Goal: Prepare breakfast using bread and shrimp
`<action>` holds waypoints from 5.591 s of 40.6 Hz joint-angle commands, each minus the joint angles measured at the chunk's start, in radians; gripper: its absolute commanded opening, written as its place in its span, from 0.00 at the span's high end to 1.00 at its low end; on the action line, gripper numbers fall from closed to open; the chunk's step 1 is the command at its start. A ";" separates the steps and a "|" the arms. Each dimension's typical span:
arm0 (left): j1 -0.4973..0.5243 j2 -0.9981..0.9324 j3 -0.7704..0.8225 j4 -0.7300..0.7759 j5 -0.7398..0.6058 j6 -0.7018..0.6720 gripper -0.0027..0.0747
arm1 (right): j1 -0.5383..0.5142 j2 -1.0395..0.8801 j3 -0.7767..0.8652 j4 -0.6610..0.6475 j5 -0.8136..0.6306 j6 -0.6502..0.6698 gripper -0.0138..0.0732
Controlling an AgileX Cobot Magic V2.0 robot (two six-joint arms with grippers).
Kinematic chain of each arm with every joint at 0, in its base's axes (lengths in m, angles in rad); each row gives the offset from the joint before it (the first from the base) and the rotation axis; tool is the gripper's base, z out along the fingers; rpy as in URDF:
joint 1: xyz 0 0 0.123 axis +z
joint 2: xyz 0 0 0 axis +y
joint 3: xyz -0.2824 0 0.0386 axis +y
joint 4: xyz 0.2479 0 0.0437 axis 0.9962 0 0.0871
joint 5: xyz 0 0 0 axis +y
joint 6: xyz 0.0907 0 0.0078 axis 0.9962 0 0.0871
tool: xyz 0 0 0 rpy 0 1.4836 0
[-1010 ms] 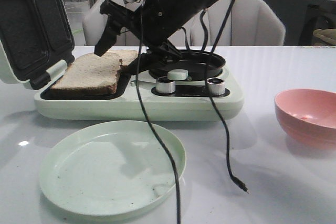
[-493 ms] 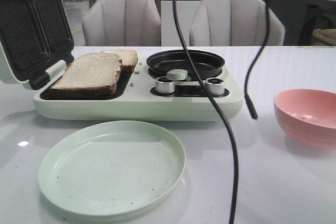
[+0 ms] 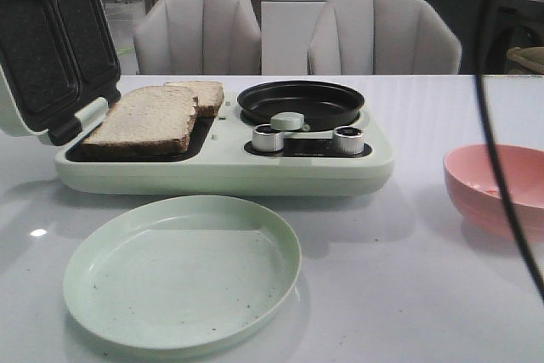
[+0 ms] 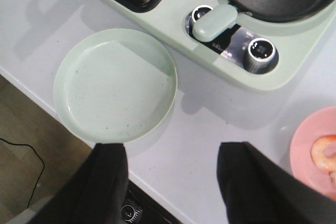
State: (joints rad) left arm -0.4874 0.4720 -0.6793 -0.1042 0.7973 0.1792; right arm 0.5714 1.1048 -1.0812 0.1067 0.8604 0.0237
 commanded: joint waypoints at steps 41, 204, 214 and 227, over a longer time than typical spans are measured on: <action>-0.007 0.006 -0.025 -0.033 -0.083 -0.013 0.47 | -0.002 -0.582 0.473 -0.096 -0.027 0.048 0.29; -0.050 0.039 -0.009 -0.038 -0.080 -0.097 0.84 | -0.002 -0.582 0.473 -0.096 -0.028 0.048 0.29; -0.050 0.039 -0.009 -0.038 -0.080 -0.097 0.84 | -0.002 -0.582 0.473 -0.096 -0.030 0.047 0.29; -0.050 0.039 -0.009 -0.038 -0.080 -0.097 0.84 | -0.002 -0.582 0.473 -0.070 -0.051 0.047 0.29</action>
State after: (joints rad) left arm -0.5329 0.5059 -0.6625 -0.1258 0.7852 0.0934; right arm 0.5714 0.5205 -0.5804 0.0237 0.8839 0.0728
